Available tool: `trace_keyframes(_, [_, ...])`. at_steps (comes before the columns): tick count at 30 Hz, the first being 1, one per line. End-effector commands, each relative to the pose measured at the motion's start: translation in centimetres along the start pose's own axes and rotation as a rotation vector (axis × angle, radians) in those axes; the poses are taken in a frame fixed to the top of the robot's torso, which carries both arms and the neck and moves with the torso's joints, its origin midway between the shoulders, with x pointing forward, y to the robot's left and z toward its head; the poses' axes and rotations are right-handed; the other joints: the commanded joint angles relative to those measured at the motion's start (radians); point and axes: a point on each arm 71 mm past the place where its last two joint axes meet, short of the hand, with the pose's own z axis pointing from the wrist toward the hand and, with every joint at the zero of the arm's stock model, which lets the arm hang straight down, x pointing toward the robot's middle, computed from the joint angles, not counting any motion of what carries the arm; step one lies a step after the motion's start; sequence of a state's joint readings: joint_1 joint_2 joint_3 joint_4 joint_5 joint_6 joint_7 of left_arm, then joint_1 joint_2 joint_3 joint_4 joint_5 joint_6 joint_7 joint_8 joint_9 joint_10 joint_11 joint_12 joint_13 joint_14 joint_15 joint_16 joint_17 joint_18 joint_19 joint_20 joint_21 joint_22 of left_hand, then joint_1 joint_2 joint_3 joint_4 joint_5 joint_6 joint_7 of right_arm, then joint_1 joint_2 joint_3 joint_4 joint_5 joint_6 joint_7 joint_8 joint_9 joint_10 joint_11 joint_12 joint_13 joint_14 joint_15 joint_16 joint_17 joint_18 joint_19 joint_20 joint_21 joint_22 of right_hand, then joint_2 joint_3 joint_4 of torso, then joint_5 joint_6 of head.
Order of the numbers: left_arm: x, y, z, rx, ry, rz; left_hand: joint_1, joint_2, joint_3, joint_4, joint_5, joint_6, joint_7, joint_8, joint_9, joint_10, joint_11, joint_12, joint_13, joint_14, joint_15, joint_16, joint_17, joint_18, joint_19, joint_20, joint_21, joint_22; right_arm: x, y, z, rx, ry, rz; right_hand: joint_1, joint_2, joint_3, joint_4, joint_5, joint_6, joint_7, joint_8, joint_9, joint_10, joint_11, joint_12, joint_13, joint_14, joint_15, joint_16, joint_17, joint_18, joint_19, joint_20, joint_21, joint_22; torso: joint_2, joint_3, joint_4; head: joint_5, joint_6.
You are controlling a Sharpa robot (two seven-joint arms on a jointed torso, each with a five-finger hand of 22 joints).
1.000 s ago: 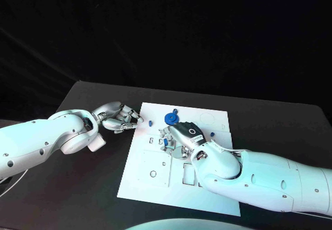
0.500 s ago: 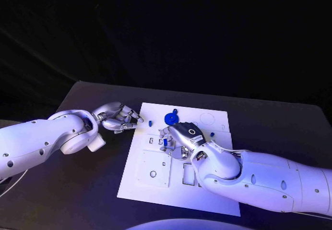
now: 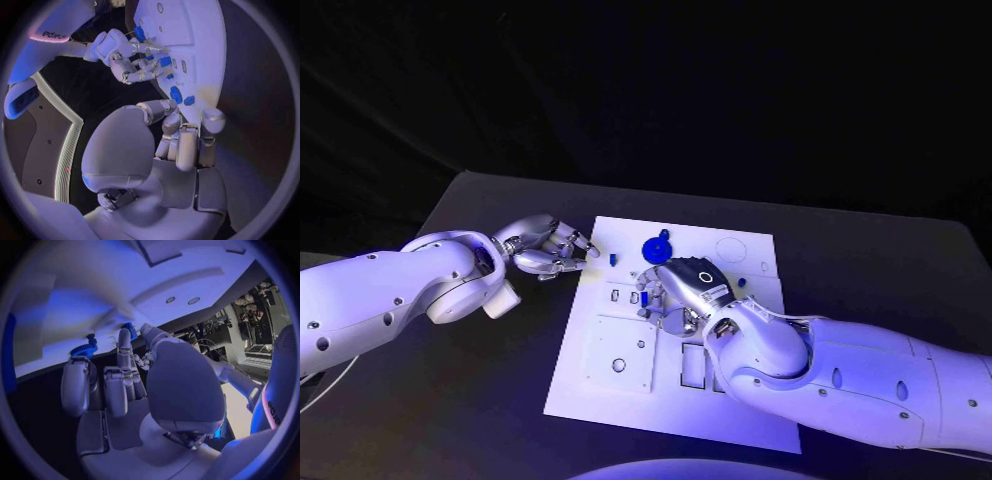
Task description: Assemble the parts on the task board
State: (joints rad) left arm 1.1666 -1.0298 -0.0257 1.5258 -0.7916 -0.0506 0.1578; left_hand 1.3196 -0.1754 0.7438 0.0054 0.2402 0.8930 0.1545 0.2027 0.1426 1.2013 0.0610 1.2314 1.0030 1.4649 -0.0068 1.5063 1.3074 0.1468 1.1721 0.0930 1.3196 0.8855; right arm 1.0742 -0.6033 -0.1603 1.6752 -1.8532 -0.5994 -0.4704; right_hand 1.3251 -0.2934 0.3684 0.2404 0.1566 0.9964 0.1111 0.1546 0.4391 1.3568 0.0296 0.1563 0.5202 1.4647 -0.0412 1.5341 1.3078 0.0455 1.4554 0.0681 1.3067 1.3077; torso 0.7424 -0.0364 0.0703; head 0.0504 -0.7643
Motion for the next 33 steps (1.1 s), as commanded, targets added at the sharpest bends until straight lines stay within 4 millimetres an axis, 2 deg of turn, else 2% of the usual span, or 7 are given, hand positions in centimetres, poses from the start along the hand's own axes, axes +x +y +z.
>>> trace_keyframes(1, [0.1,-0.2,0.1,0.016,0.005,-0.001,-0.005,-0.005,-0.002,-0.001,-0.006,0.005,-0.001,-0.004,0.001,-0.005,0.004,-0.007,-0.002,0.046,0.005,0.004,0.1,-0.015,-0.002,0.003,0.004,-0.001,-0.6,0.4,-0.4,-0.037,-0.048,0.035,0.007,0.002,-0.01,0.002,0.001,0.0,0.004,-0.004,0.0,0.005,0.005,-0.007,-0.001,0.085,0.007,-0.003,0.163,0.012,0.002,0.005,-0.005,0.145,0.0,0.0003,-0.0009,-0.001,0.002])
trace_keyframes(6, [0.0,-0.4,0.1,0.032,-0.02,0.0,-0.008,-0.01,-0.004,-0.001,-0.006,0.0,0.0,-0.008,0.0,-0.035,0.005,-0.035,-0.043,0.045,0.006,0.003,0.097,-0.013,-0.009,0.004,0.0,-0.013,-2.1,0.4,-1.3,-0.087,-0.13,0.116,0.011,0.004,-0.044,0.014,-0.046,-0.01,0.002,-0.009,-0.002,0.006,0.004,-0.01,-0.003,0.086,0.007,-0.003,0.164,0.012,0.002,0.005,-0.008,0.145,0.001,0.0009,0.0008,0.0,0.005])
trace_keyframes(17, [0.6,-2.2,0.2,0.134,-0.104,0.045,-0.028,-0.052,-0.095,0.012,-0.015,-0.012,0.028,0.003,0.006,-0.105,0.033,-0.083,-0.128,0.007,0.032,-0.031,0.012,0.005,-0.079,0.027,-0.054,-0.119,-5.9,-3.1,-2.7,-0.046,-0.167,0.375,0.089,0.007,-0.01,0.013,0.024,0.018,0.005,0.002,0.002,0.055,-0.003,0.048,0.044,0.075,0.001,-0.024,0.113,0.022,-0.018,0.001,-0.058,0.128,-0.001,-0.0006,-0.0023,-0.002,0.01])
trace_keyframes(20, [1.3,-3.1,0.2,0.172,-0.124,0.116,-0.031,-0.062,-0.148,0.022,-0.015,-0.011,0.029,0.036,0.018,-0.121,0.036,-0.083,-0.142,-0.006,0.035,-0.043,-0.013,0.009,-0.096,0.032,-0.073,-0.149,-6.9,-5.1,-3.0,0.035,-0.137,0.461,0.089,0.004,-0.029,0.004,0.041,0.005,0.004,0.013,0.007,0.033,-0.002,0.159,0.158,0.076,0.0,-0.027,0.109,0.021,-0.016,-0.002,-0.057,0.131,-0.003,-0.0001,-0.0044,0.0,0.011])
trace_keyframes(26, [2.6,-4.2,0.4,0.19,-0.136,0.258,-0.025,-0.068,-0.256,0.056,-0.013,-0.027,0.021,0.159,0.071,-0.127,0.031,-0.068,-0.153,-0.009,0.03,-0.047,-0.026,0.011,-0.093,0.028,-0.093,-0.171,-7.7,-7.6,-3.5,0.112,-0.097,0.518,0.084,0.018,-0.059,0.004,0.063,-0.031,0.004,0.124,0.06,0.119,0.0,1.152,0.893,0.087,0.004,-0.001,0.162,0.012,0.004,0.001,-0.019,0.157,-0.004,0.0016,-0.0046,0.002,0.01])
trace_keyframes(29, [3.3,-4.5,0.5,0.177,-0.123,0.325,-0.014,-0.068,-0.306,0.079,-0.012,-0.054,0.012,0.253,0.119,-0.126,0.024,-0.059,-0.159,-0.004,0.023,-0.042,-0.019,0.009,-0.082,0.023,-0.093,-0.167,-7.9,-8.6,-3.8,0.138,-0.086,0.516,0.088,0.028,-0.085,0.011,0.065,-0.037,-0.001,0.174,0.08,0.181,-0.001,1.339,1.006,0.093,0.003,0.011,0.191,0.008,0.015,0.001,0.006,0.17,-0.004,0.0017,-0.0037,0.002,0.01])
trace_keyframes(33, [4.5,-4.8,0.8,0.14,-0.097,0.409,-0.009,-0.073,-0.347,0.108,-0.013,-0.097,0.01,0.318,0.152,-0.131,0.021,-0.056,-0.17,0.002,0.021,-0.034,-0.006,0.006,-0.067,0.02,-0.087,-0.152,-8.2,-9.8,-4.1,0.163,-0.076,0.487,0.101,0.044,-0.133,0.033,0.069,-0.046,-0.009,0.238,0.1,0.214,-0.005,1.415,1.051,0.101,0.0,0.027,0.234,-0.001,0.033,-0.002,0.048,0.19,-0.003,0.0014,-0.0033,0.003,0.01])
